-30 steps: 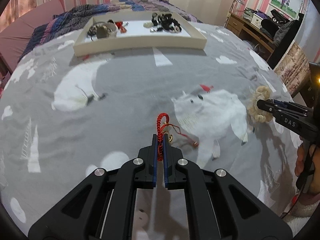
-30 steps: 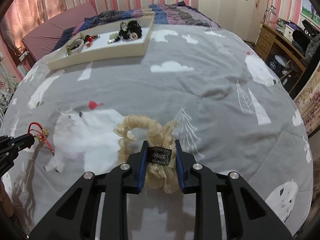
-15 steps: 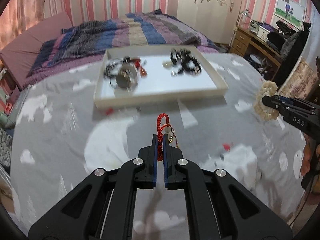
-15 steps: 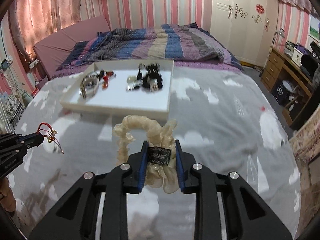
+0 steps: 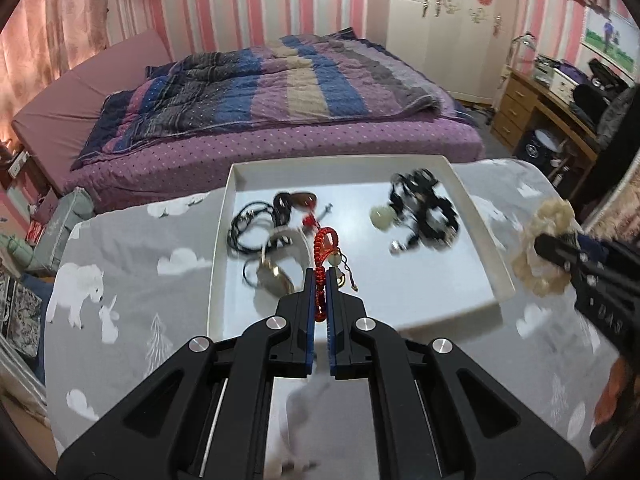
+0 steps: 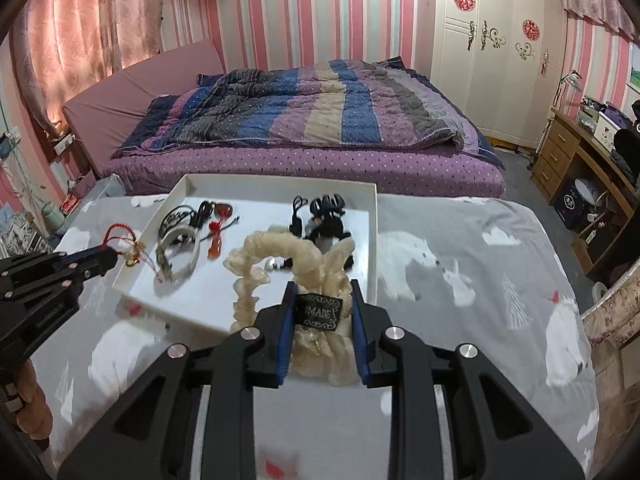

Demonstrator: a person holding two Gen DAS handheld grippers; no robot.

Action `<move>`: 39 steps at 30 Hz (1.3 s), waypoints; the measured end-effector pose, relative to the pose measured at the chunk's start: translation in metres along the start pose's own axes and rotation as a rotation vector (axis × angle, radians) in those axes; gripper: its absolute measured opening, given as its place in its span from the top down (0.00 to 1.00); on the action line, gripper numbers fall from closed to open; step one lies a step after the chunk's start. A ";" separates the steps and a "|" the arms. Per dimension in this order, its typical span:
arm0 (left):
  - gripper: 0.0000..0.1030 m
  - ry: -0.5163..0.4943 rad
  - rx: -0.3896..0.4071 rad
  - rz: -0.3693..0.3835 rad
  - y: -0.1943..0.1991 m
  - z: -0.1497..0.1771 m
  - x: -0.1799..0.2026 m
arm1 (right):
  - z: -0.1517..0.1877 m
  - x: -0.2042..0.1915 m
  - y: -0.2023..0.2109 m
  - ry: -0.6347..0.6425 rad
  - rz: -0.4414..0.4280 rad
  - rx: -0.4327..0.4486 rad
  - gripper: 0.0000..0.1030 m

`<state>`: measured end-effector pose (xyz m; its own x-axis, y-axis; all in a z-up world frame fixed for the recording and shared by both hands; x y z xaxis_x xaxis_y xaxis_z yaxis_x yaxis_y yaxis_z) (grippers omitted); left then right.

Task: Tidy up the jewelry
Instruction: 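Carry the red string bracelet with the left tool to the tray while the right tool carries the scrunchie, then open the left tool to drop the red bracelet while the right tool releases the scrunchie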

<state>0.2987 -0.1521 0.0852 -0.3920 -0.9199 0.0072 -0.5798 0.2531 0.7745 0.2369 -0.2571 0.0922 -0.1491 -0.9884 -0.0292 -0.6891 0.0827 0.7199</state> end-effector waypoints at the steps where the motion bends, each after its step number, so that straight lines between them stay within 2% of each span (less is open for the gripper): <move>1: 0.98 0.010 -0.009 -0.004 -0.009 -0.007 0.000 | 0.000 0.000 0.000 0.000 0.000 0.000 0.75; 5: 0.98 0.054 -0.048 0.012 -0.045 -0.019 -0.002 | -0.009 -0.002 -0.030 -0.016 0.016 -0.015 0.75; 15: 0.98 0.061 -0.101 0.000 -0.105 0.003 0.009 | 0.012 0.001 -0.098 -0.032 0.055 -0.067 0.75; 24: 0.98 0.049 -0.053 -0.011 -0.107 0.011 0.013 | 0.021 -0.006 -0.112 -0.024 0.054 -0.041 0.75; 35: 0.98 0.047 -0.094 0.011 -0.122 0.019 0.011 | 0.029 0.003 -0.128 -0.042 0.049 -0.090 0.75; 38: 0.98 0.050 -0.094 0.011 -0.121 0.019 0.011 | 0.030 0.002 -0.132 -0.040 0.049 -0.105 0.72; 39: 0.98 0.049 -0.094 0.011 -0.119 0.018 0.012 | 0.029 0.002 -0.132 -0.040 0.046 -0.099 0.68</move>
<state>0.3503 -0.1876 -0.0186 -0.3611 -0.9314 0.0451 -0.5052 0.2361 0.8301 0.3066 -0.2659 -0.0231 -0.2086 -0.9778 -0.0207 -0.6081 0.1131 0.7858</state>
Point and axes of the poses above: each gripper's, at about its wrist camera, not at the fingertips, and y roughly against the way its jaws point, x to its right, z to its underside, the point moved 1 cm from there along -y, roughly the way its jaws point
